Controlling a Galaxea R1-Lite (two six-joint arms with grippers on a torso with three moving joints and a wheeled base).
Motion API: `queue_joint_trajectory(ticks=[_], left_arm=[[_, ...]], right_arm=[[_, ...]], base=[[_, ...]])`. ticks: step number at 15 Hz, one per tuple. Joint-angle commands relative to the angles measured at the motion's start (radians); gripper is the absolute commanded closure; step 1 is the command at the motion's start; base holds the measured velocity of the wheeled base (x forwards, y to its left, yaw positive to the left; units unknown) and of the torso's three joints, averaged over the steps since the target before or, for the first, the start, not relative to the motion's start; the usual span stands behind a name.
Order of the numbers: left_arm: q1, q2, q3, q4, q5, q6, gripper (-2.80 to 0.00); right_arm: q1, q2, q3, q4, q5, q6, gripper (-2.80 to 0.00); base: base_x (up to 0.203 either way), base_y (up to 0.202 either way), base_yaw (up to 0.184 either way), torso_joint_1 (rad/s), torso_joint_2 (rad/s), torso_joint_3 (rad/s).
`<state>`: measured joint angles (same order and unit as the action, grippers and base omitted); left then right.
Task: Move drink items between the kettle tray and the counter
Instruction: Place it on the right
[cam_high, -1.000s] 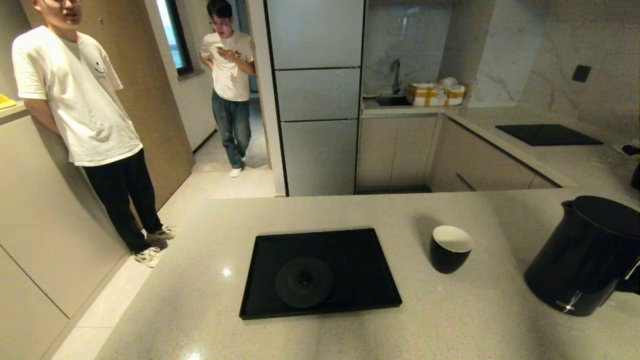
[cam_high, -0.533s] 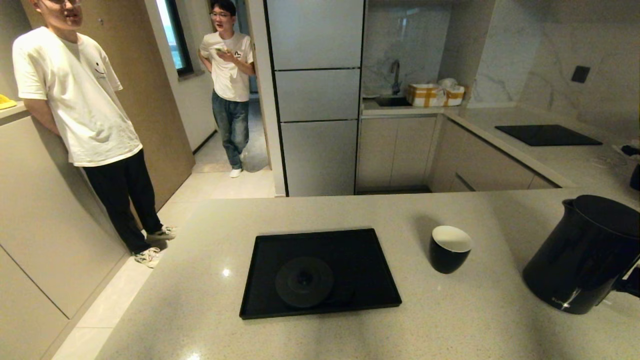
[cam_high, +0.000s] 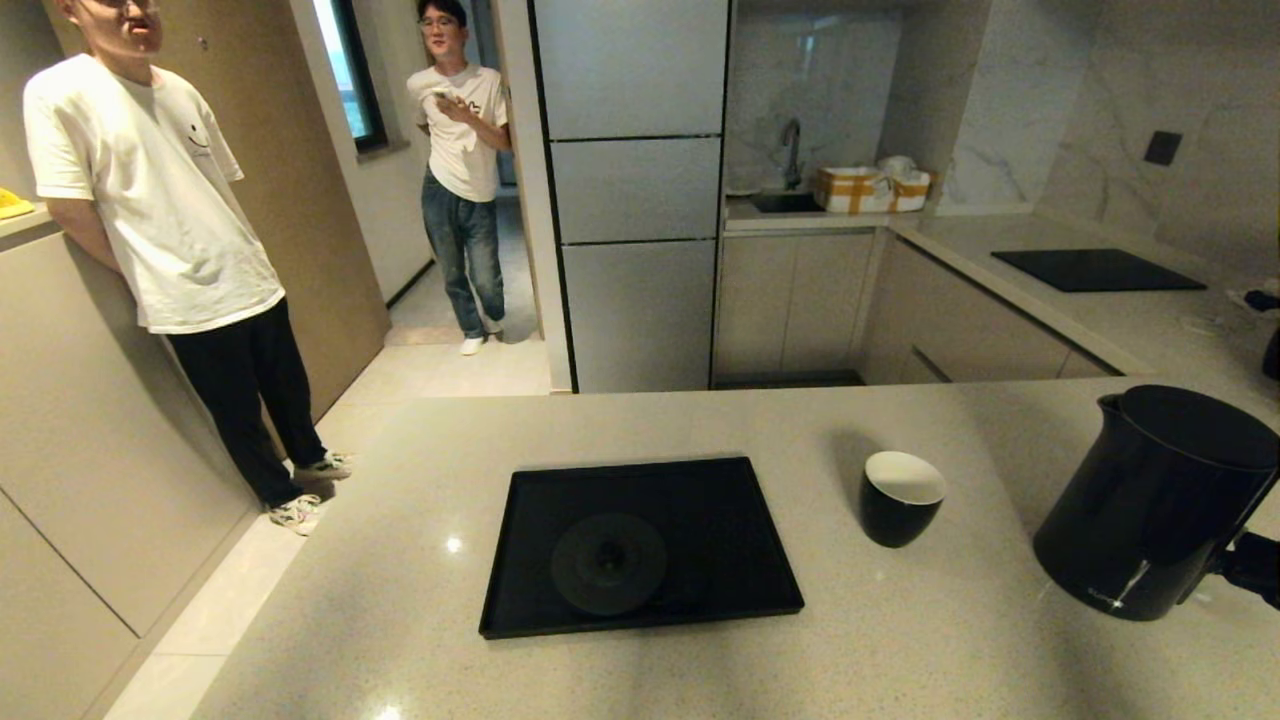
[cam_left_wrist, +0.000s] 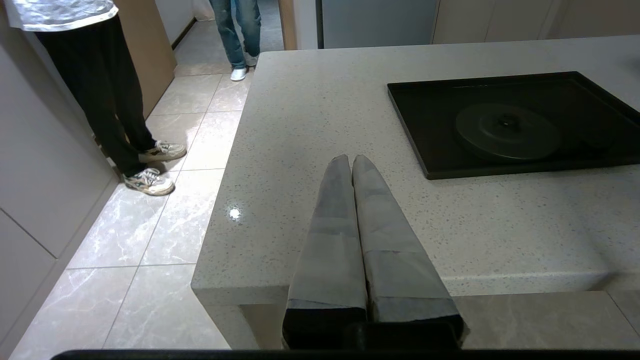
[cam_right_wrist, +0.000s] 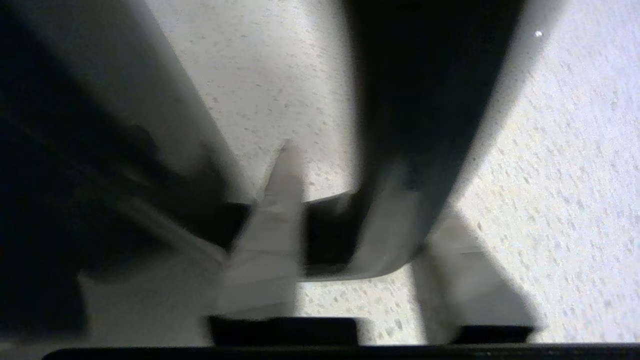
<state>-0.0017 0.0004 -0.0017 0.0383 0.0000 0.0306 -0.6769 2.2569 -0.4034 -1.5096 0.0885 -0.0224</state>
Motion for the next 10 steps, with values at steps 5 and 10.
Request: queue_joint_trajectory(ticks=[5,10], left_arm=[[0.000,0.000,0.000,0.000,0.000,0.000,0.00],[0.000,0.000,0.000,0.000,0.000,0.000,0.00]], right_arm=[[0.016,-0.034,0.017,-0.020,-0.002,-0.023,-2.80],[0.014,-0.114,0.086,-0.020,0.044,-0.015,-2.80]], base=[[0.000,0.000,0.000,0.000,0.00,0.000],[0.000,0.000,0.000,0.000,0.00,0.000]])
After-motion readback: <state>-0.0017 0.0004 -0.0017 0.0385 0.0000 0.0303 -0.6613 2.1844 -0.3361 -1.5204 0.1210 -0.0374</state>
